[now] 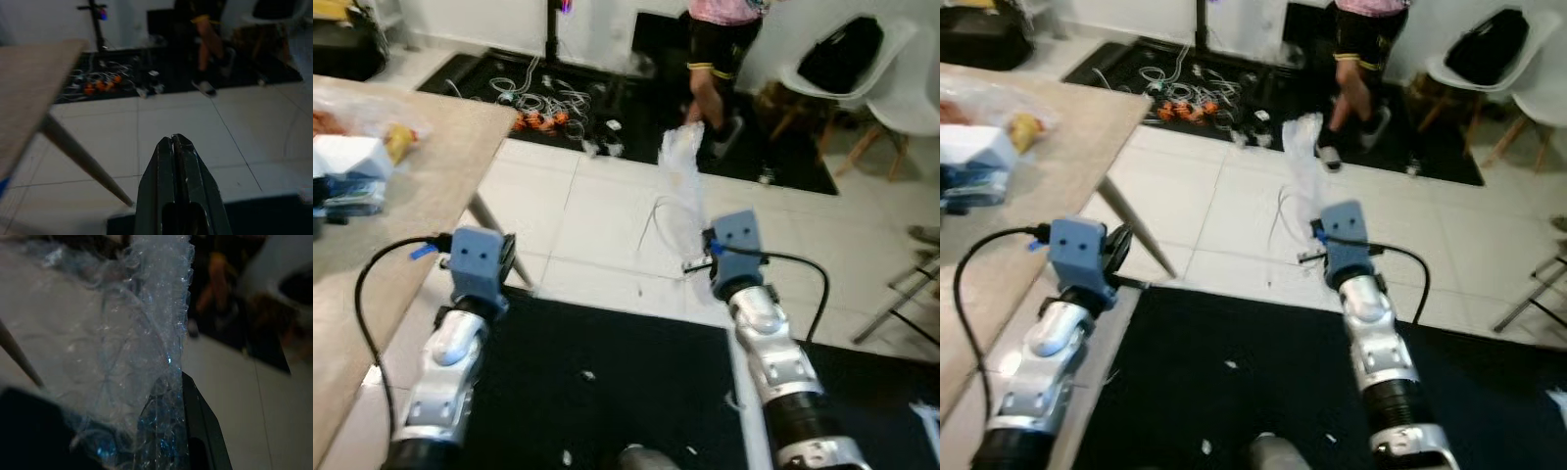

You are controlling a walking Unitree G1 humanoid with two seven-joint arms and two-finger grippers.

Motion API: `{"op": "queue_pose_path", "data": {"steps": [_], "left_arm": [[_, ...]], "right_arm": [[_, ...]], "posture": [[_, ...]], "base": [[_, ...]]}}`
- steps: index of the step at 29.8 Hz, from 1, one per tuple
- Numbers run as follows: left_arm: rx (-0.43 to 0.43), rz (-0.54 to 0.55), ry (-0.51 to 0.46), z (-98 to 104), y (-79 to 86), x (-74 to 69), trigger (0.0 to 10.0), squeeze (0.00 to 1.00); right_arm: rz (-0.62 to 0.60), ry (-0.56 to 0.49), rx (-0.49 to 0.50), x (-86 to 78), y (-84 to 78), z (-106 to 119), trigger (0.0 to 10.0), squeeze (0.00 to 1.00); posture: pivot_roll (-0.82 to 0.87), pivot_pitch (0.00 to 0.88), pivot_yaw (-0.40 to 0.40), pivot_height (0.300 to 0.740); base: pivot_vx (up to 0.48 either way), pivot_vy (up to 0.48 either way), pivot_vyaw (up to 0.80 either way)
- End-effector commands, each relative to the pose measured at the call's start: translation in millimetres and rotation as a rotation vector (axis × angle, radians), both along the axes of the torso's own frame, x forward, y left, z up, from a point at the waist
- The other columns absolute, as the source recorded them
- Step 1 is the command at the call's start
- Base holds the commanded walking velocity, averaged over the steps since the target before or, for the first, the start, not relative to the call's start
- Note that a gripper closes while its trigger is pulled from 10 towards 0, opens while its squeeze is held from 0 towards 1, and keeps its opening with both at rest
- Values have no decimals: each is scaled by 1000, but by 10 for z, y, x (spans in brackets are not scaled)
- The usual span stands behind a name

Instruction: Picking trash to rubbish bin

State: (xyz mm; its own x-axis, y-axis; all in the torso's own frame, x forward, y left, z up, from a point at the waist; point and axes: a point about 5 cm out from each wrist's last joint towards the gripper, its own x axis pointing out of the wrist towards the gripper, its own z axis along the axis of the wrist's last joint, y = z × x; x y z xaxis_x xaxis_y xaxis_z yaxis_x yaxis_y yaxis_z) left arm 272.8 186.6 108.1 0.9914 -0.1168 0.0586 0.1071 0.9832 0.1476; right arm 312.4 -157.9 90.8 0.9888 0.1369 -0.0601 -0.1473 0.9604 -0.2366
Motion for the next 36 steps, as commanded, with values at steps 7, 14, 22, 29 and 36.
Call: {"op": "queue_pose_path", "data": {"steps": [7, 14, 22, 29, 36], "left_arm": [[45, -4, 62, -157, -16, 0, 10000, 0], [59, 18, 115, -296, 19, -24, 10000, 0], [92, 49, 148, -362, 53, -17, 10000, 0], [68, 79, 166, -407, 72, -23, 10000, 0], [80, 96, 182, -453, 69, -22, 10000, 0]], "right_arm": [[-44, 93, -30, -99, -136, -296, 10000, 0], [-87, 148, -14, -155, -198, -446, 10000, 0], [-108, 172, -17, -174, -211, -529, 10000, 0], [-129, 197, -12, -220, -226, -605, 10000, 0], [-154, 192, 0, -212, -253, -600, 10000, 0]], "posture": [[58, 49, -71, 740], [60, 55, -70, 740], [63, 61, -64, 740], [57, 65, -60, 740], [54, 69, -59, 740]], "base": [[0, 0, -800], [0, 0, -800], [0, 0, -800], [0, 0, -800], [0, 0, -800]]}}
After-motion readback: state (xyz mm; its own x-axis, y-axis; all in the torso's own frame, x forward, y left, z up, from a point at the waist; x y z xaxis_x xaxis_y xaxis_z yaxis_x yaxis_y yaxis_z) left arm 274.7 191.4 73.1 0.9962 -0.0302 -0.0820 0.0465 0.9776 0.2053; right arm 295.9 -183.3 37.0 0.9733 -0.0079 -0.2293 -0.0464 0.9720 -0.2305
